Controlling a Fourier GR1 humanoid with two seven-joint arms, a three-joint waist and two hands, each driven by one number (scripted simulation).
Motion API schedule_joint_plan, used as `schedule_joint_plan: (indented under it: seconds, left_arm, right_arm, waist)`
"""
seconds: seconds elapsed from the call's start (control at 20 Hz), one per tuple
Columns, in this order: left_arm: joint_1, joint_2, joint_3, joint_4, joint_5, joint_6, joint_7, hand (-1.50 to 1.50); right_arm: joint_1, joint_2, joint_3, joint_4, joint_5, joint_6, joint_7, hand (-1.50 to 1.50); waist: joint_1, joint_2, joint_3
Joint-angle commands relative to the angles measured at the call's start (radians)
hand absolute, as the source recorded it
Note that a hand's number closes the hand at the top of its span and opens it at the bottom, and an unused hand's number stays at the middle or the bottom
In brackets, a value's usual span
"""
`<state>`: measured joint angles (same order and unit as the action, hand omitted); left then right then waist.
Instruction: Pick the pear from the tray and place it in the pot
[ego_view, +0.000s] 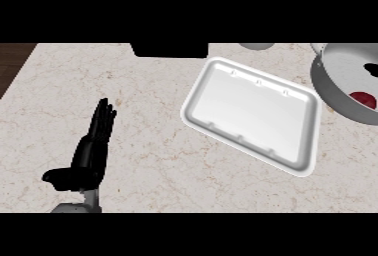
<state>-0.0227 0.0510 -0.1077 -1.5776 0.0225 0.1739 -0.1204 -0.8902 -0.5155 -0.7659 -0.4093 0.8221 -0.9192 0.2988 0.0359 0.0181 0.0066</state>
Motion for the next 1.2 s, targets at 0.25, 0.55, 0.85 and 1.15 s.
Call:
schedule_joint_plan:
  seconds: [0.25, 0.55, 0.85, 1.15]
  left_arm:
    - [0.021, 0.016, 0.023, -0.017, 0.016, -0.018, -0.001, 0.00]
    - [0.025, 0.030, 0.040, -0.054, 0.014, -0.012, 0.047, 0.00]
    - [0.009, 0.008, 0.034, -0.038, -0.025, 0.011, 0.037, 0.00]
    - [-0.033, 0.022, 0.066, 0.010, -0.004, -0.018, 0.035, 0.00]
  right_arm:
    - [0.144, 0.017, -0.152, -0.118, -0.306, -0.016, -0.378, -1.50]
    - [0.264, 0.027, -0.193, -0.159, -0.464, 0.083, -0.605, -1.50]
    - [0.269, -0.032, -0.118, -0.130, -0.528, 0.082, -0.549, -1.50]
    - [0.395, 0.013, -0.154, -0.264, -0.638, 0.067, -0.618, -1.50]
  waist:
    - [-0.017, -0.010, -0.003]
    - [-0.025, -0.015, -0.004]
    - [-0.029, -0.017, -0.006]
    - [-0.038, -0.018, -0.006]
